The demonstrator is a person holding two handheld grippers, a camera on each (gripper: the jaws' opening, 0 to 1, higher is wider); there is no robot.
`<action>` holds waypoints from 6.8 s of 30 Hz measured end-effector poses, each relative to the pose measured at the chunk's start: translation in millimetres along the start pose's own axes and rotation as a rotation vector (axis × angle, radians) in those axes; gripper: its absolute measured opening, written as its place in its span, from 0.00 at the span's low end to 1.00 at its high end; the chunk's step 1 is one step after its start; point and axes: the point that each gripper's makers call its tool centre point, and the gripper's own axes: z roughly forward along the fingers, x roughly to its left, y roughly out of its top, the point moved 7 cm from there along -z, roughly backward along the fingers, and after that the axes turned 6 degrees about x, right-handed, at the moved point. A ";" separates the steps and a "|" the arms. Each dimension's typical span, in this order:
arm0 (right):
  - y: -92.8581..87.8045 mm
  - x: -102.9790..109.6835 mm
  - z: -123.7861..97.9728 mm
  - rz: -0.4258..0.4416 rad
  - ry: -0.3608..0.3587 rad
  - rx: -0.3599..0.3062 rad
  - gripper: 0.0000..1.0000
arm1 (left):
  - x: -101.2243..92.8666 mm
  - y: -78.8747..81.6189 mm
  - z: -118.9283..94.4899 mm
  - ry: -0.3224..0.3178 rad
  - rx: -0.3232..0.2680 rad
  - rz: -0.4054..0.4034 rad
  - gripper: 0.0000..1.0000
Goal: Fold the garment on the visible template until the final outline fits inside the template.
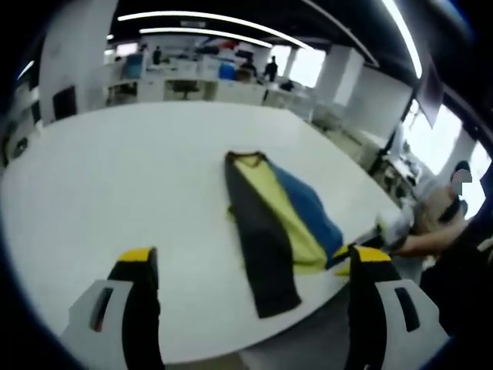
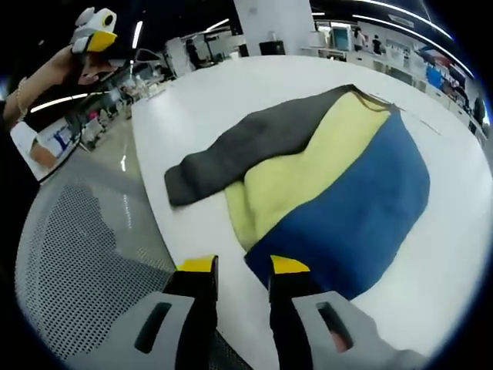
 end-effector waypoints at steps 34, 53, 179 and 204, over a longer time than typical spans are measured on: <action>4.2 3.8 15.4 -0.340 -0.210 0.099 0.06 | 4.9 -4.2 5.1 0.003 0.026 -0.012 0.99; 11.1 -1.4 -4.3 -0.228 -0.200 0.048 0.02 | 3.1 -4.1 4.9 0.002 0.029 -0.004 0.99; -97.4 -385.6 -192.9 0.489 -0.738 0.029 0.02 | 0.7 13.5 76.6 0.026 0.213 0.033 0.99; -105.7 -392.3 -181.8 0.469 -0.725 0.061 0.02 | -7.4 11.6 86.7 0.023 0.262 0.073 0.99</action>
